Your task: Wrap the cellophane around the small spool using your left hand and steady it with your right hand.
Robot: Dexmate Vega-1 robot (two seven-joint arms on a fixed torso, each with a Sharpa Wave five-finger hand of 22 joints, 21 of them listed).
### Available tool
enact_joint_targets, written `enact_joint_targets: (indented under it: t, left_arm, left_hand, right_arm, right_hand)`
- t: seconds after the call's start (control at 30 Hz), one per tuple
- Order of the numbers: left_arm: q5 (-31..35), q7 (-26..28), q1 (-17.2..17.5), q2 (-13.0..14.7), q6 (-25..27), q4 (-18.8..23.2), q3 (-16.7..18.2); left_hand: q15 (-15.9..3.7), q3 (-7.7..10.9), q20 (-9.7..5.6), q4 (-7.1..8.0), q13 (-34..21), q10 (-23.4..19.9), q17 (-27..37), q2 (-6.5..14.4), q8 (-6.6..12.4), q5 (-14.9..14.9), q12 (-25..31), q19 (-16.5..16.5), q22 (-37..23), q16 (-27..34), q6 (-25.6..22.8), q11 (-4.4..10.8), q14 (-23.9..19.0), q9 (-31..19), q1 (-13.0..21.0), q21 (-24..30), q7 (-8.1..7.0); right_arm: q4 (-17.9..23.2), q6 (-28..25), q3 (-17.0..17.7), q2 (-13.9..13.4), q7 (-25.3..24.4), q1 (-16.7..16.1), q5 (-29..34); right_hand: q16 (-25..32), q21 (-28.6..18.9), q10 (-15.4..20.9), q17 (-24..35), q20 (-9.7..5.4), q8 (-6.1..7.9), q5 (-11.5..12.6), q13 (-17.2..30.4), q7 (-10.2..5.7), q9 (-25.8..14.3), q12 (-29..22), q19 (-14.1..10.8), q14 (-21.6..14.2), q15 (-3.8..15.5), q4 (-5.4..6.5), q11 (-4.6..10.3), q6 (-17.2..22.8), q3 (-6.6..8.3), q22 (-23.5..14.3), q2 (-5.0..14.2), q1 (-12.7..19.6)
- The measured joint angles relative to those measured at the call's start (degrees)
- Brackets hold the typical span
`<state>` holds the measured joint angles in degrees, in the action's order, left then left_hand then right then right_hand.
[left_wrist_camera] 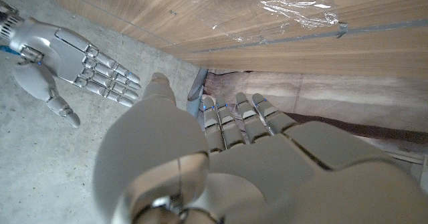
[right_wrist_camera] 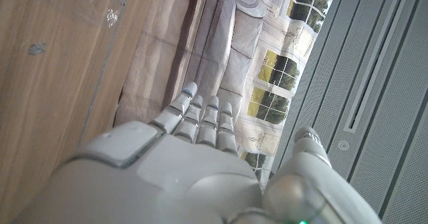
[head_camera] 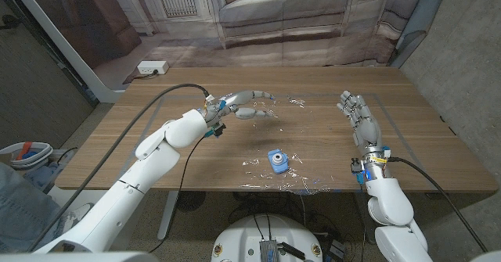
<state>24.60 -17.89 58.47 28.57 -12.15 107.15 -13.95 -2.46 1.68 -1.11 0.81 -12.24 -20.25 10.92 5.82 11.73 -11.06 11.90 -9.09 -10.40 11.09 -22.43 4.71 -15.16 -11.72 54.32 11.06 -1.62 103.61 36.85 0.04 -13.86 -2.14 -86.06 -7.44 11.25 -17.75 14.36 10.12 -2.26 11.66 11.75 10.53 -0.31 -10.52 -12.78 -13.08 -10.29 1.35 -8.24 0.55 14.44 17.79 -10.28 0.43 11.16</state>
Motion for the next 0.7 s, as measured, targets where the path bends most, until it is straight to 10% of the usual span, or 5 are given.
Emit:
enact_joint_targets:
  t: [0.7]
  left_arm:
    - [-11.67, 5.6, 1.67, -4.44, 0.81, -2.84, 3.28]
  left_hand:
    - [0.11, -0.48, -0.22, 0.47, 0.28, -2.85, -0.27, -0.07, 0.8, 0.0, 0.66, -1.03, 0.0, 0.45, -1.85, 0.39, -2.14, 0.0, -1.13, 0.89, 0.59]
  right_arm:
    - [2.62, 6.75, 3.52, -1.58, -15.87, -8.15, 22.92]
  right_hand:
    - [0.22, 0.37, 3.56, 0.01, 0.01, 0.0, 0.77, 0.0, -2.8, -0.3, -0.97, -3.68, -3.24, 1.0, -0.56, 2.31, 1.52, -0.09, 0.17, -1.37, 2.17]
